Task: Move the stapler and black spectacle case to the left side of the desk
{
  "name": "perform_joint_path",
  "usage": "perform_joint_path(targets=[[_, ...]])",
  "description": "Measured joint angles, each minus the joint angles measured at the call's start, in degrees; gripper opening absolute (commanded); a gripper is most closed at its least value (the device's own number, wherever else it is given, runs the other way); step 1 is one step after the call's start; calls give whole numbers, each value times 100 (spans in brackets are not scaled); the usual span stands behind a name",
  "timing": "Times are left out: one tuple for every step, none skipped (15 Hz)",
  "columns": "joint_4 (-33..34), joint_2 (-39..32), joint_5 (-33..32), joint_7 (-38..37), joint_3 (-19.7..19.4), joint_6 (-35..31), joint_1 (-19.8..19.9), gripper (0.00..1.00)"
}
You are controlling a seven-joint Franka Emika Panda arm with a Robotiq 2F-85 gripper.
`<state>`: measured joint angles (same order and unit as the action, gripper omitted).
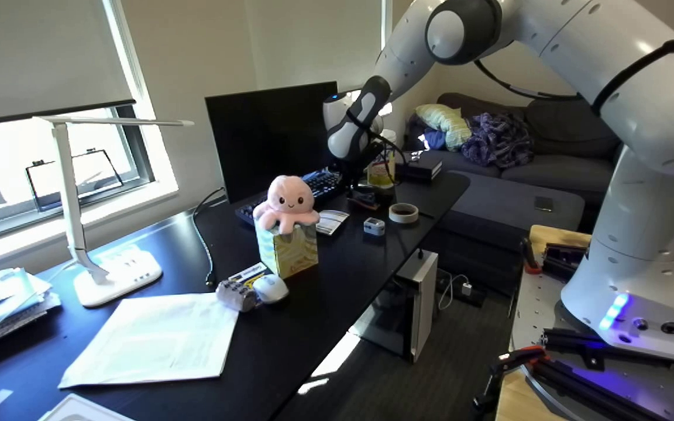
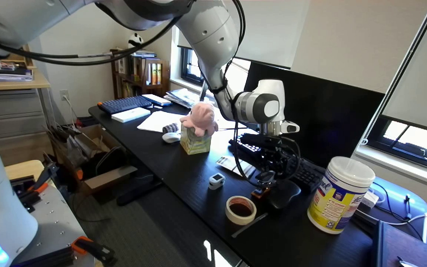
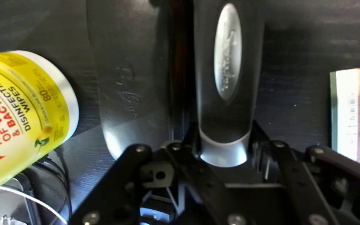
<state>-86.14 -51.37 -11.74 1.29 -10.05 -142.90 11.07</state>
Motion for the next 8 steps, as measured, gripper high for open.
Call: perform_joint_path(targets=[[-212,139,-3,125,5,-112,-2,14],[-441,296,-9,218,9,-217,-11,14],[-688,471,-13,301,18,-313,-23,14],[-936,657,-28,346,23,-407,-49,14],[-1190,860,-45,356,20,-463,-97,14],[-1433,1078,-78,356,-4,-503,-172,14],[-1662,1302,-127,337,-50,-525,-273,14],[-1887,1547,-200,319,-107,-526,-395,14]])
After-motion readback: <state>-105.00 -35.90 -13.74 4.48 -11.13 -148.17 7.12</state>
